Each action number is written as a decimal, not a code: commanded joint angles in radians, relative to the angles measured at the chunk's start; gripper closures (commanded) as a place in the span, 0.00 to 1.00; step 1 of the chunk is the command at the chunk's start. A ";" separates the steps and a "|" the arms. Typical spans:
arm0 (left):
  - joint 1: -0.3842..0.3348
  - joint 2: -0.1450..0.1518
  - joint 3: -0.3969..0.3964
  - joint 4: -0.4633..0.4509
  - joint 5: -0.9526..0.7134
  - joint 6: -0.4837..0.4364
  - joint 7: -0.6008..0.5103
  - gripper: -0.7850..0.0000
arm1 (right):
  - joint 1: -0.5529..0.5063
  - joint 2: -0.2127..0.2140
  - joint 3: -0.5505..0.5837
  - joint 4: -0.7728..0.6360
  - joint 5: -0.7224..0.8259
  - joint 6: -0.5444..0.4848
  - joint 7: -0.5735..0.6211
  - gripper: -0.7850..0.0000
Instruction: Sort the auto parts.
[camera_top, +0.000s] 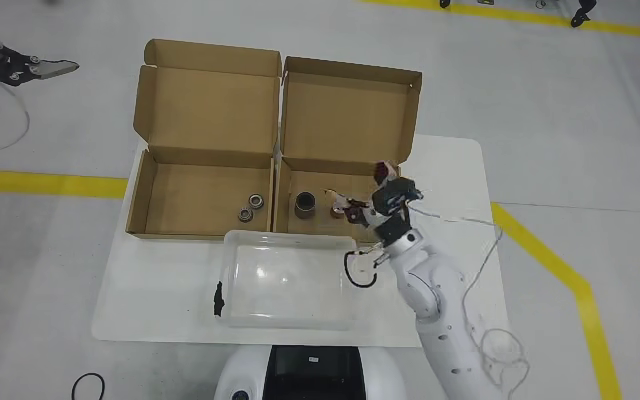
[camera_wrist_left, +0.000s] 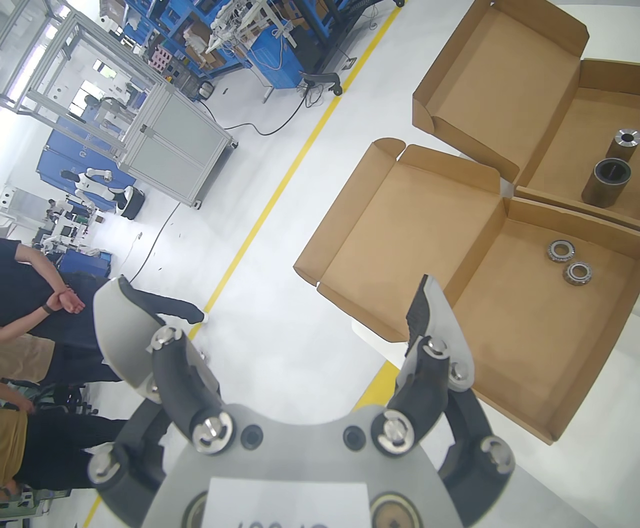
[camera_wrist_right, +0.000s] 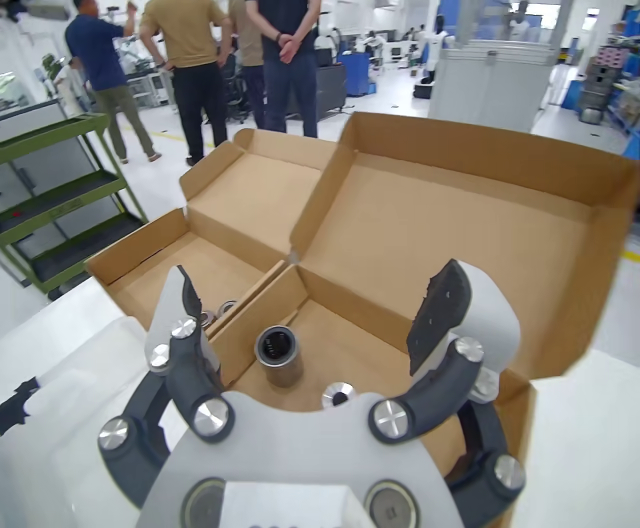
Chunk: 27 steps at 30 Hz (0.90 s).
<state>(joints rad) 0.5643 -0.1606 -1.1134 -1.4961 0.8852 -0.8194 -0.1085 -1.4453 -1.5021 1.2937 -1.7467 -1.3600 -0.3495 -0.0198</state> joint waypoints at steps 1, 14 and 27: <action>0.000 0.000 0.000 0.000 0.000 0.000 0.000 0.00 | -0.040 0.008 0.056 -0.029 0.029 0.006 -0.024 0.00; 0.000 0.000 0.000 0.000 0.000 0.000 0.000 0.00 | -0.271 0.047 0.315 -0.175 0.086 0.004 -0.109 0.00; 0.000 0.000 0.000 0.000 0.000 0.000 0.000 0.00 | -0.339 0.054 0.355 -0.216 0.118 0.004 -0.128 0.00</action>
<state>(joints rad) 0.5643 -0.1606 -1.1134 -1.4961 0.8852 -0.8194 -0.1085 -1.7840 -1.4478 1.6489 -1.9623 -1.2423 -0.3451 -0.1481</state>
